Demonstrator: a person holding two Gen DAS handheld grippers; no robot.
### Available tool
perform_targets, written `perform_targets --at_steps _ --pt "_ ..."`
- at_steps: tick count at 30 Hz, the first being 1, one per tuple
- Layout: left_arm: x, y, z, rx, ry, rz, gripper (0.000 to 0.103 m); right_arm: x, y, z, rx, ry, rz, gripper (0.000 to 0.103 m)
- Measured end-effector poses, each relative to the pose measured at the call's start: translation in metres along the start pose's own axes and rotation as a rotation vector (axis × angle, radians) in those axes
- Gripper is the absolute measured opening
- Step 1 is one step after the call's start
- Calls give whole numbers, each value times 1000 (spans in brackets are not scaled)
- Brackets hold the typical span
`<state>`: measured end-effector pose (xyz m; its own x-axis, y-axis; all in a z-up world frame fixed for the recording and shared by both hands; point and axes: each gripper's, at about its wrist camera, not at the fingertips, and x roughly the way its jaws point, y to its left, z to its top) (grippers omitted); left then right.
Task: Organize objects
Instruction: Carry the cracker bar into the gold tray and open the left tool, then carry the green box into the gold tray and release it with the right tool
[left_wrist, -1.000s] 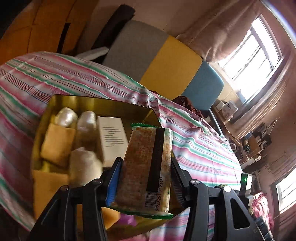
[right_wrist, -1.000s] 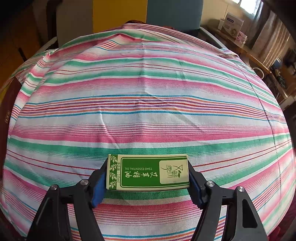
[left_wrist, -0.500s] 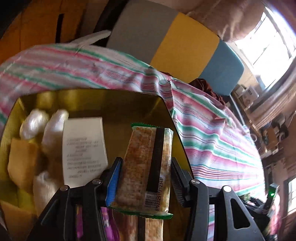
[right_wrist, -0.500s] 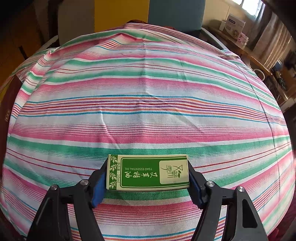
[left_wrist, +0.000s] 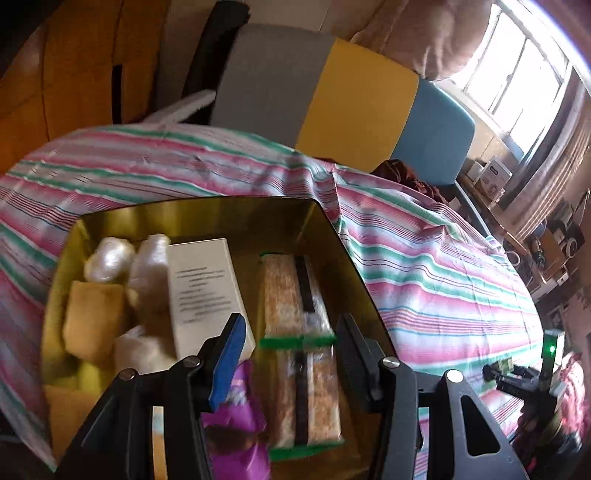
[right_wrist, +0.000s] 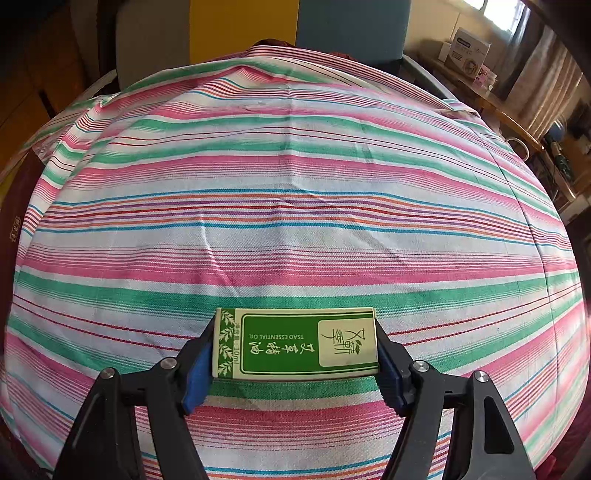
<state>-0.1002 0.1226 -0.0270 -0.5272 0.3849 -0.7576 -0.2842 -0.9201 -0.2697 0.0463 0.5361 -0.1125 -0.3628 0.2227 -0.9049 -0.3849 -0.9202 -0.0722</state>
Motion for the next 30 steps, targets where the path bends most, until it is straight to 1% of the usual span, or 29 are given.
perform_targets --at_steps 6,10,14,18,22,27,30 --pt "-40 5 -21 45 -77 29 52 -1 1 0 1 1 -5 73" --pt "-62 7 -34 94 -120 62 52 -1 1 -1 0 0 -6 73" --pt "-76 9 -45 133 -147 83 52 -1 1 -1 7 2 -5 72" --pt "-83 14 -53 133 -142 78 52 -4 5 -2 3 9 -2 72" --pt "-83 18 -57 124 -125 68 52 -9 21 -5 -16 12 44 72" --pt "-87 24 -63 113 -125 57 52 -15 56 -7 -45 20 153 72" --pt "-92 36 -65 72 -121 55 52 -24 77 -5 -55 2 212 72"
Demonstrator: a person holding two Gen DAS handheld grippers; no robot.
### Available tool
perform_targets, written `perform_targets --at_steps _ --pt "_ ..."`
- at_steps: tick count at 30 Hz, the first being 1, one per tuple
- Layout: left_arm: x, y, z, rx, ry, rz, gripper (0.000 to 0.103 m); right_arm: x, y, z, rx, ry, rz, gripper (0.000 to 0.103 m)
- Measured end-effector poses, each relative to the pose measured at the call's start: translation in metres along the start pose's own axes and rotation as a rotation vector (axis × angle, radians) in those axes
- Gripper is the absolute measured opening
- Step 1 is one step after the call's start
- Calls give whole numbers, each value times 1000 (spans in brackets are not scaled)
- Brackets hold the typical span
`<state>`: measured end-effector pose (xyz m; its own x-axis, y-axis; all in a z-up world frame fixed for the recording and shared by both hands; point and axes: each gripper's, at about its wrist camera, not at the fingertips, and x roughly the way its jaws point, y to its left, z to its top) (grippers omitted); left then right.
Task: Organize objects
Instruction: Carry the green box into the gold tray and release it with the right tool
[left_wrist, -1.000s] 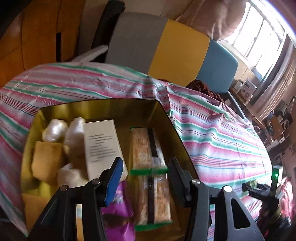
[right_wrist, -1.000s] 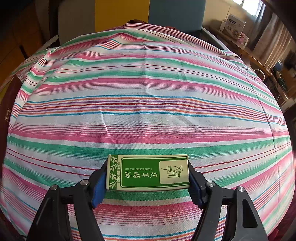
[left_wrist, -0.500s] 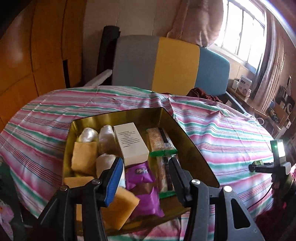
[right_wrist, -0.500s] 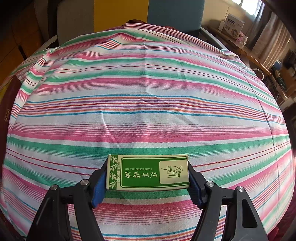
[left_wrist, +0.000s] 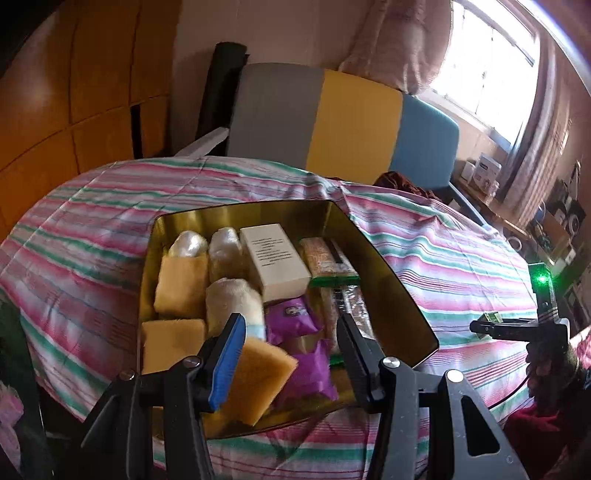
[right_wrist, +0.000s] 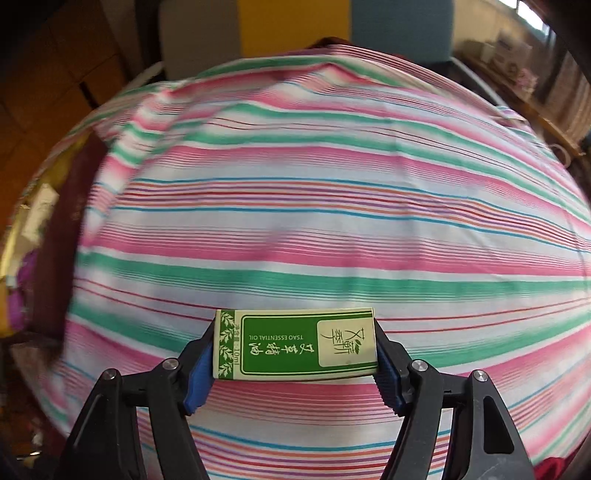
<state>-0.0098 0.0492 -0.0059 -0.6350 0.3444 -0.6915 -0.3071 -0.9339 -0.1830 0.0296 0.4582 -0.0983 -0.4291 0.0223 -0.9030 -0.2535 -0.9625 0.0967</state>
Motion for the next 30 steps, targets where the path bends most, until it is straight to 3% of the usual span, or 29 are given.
perform_targets --at_steps 5,10,13,17,19,23,26,30 --pt "-10 24 -5 -49 -18 46 52 -28 58 14 -97 -94 117 72" --pt "-15 46 -11 -95 -16 84 52 -46 146 30 -309 -166 255 73" --pt "-17 57 -15 -116 -11 98 52 -42 197 34 -426 -168 301 73" --pt "-16 66 -15 -129 -8 124 53 -19 249 38 -540 -130 295 73" --pt "-16 67 -15 -129 -9 138 54 -4 266 40 -574 -101 287 74" --pt "-18 68 -15 -122 -15 155 72 26 284 40 -612 -50 238 74" --pt "-19 66 -13 -117 -26 161 74 31 286 39 -606 -48 240 87" --pt "-20 63 -13 -112 -35 174 74 31 281 38 -582 -48 242 93"
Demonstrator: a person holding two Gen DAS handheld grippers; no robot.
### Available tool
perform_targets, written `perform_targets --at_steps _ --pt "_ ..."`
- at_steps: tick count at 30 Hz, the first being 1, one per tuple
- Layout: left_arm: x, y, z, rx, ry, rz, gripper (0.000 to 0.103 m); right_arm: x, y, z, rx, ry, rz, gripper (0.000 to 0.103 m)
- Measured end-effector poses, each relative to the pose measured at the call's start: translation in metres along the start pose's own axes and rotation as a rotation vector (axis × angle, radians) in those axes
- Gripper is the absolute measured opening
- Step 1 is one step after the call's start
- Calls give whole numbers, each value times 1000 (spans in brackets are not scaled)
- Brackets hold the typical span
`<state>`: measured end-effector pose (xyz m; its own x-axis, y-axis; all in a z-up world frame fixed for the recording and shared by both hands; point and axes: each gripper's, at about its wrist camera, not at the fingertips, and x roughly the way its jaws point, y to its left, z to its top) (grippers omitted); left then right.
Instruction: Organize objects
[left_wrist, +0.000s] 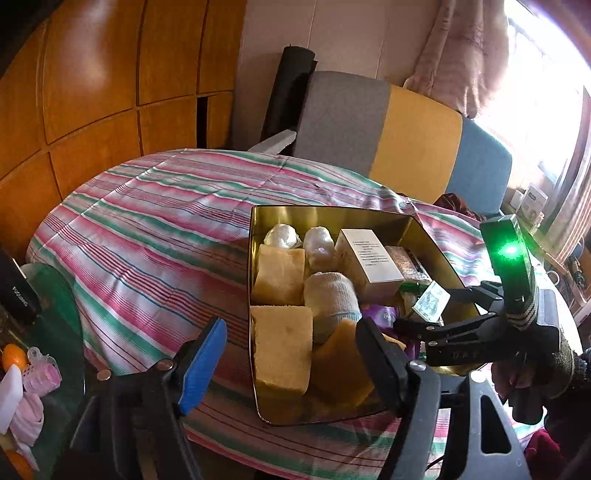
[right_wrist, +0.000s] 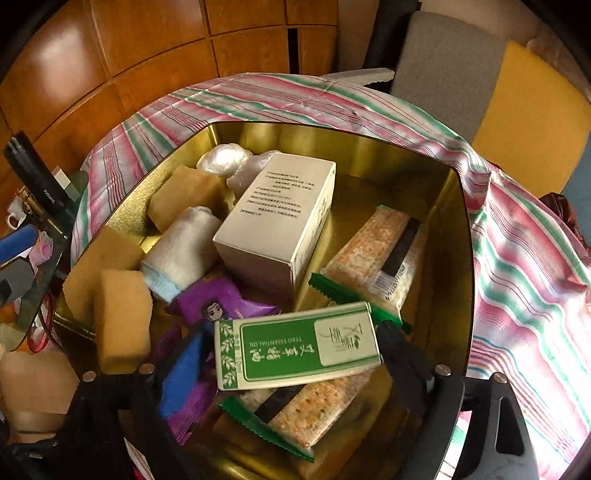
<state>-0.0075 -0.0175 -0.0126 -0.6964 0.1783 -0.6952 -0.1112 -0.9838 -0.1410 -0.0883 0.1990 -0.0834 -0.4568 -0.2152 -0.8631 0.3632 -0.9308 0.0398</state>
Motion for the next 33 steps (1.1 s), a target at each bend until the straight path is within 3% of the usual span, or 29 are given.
perform_targets --at_steps 8,14,19,22,25,28,33 --pt "-6 -12 3 24 -12 72 74 -23 -1 -10 64 -69 -9 103" --pt "-13 -29 5 66 -36 153 74 -51 1 -22 127 -159 -47 103" --pt "-34 -47 9 59 -111 136 74 -77 -1 -45 234 -242 -52 103" --pt "-40 -57 10 87 -142 174 74 -89 -1 -59 276 -272 -68 103" --pt "-37 -60 9 80 -135 196 74 -97 1 -68 290 -293 -64 103" --pt "-35 -56 7 45 -111 166 73 -102 6 -73 286 -309 -57 103" --pt "-36 -56 4 55 -118 167 67 -104 10 -78 284 -320 -52 103"
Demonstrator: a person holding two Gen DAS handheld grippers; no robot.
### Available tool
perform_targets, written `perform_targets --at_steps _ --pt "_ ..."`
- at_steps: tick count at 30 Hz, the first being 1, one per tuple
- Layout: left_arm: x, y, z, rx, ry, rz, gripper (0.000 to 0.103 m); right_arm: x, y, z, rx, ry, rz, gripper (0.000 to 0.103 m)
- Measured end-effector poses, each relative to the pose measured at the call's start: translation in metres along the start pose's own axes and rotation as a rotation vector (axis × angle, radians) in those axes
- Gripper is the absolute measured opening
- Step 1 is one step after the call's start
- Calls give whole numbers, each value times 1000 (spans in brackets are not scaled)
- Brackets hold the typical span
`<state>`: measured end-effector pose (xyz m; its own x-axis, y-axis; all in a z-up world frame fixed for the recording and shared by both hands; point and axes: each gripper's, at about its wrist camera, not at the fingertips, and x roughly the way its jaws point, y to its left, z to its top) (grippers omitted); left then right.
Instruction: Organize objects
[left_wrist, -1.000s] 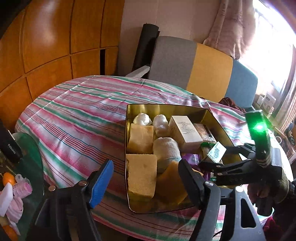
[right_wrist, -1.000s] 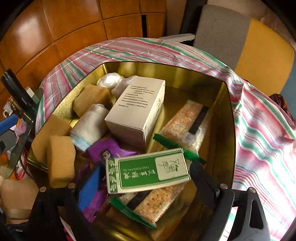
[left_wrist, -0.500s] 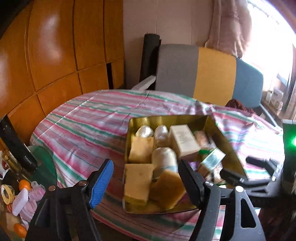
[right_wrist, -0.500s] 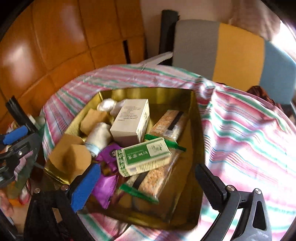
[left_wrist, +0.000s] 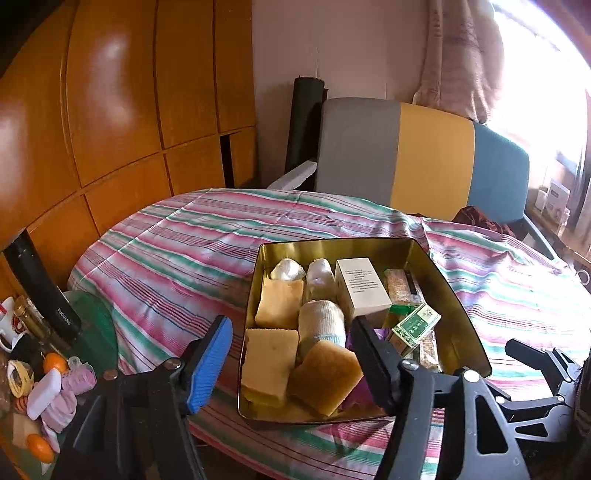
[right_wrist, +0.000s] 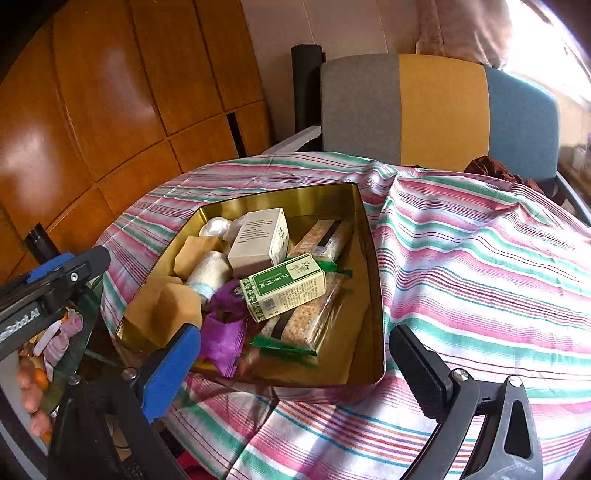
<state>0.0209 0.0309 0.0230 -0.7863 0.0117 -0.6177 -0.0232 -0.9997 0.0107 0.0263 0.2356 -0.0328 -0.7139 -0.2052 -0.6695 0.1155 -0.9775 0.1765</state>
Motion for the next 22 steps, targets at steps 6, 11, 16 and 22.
perform_targets --at_steps 6,11,16,22 --pt "-1 -2 -1 1 6 -29 67 -3 5 -2 -9 -11 2 103" --pt "2 -2 -3 2 16 -34 67 -4 5 -1 -6 -14 -15 103" --pt "4 1 -5 1 3 -14 63 -2 5 -1 -7 -14 -37 103" --pt "8 6 -5 -9 13 -14 59 3 5 -2 -8 0 -43 103"
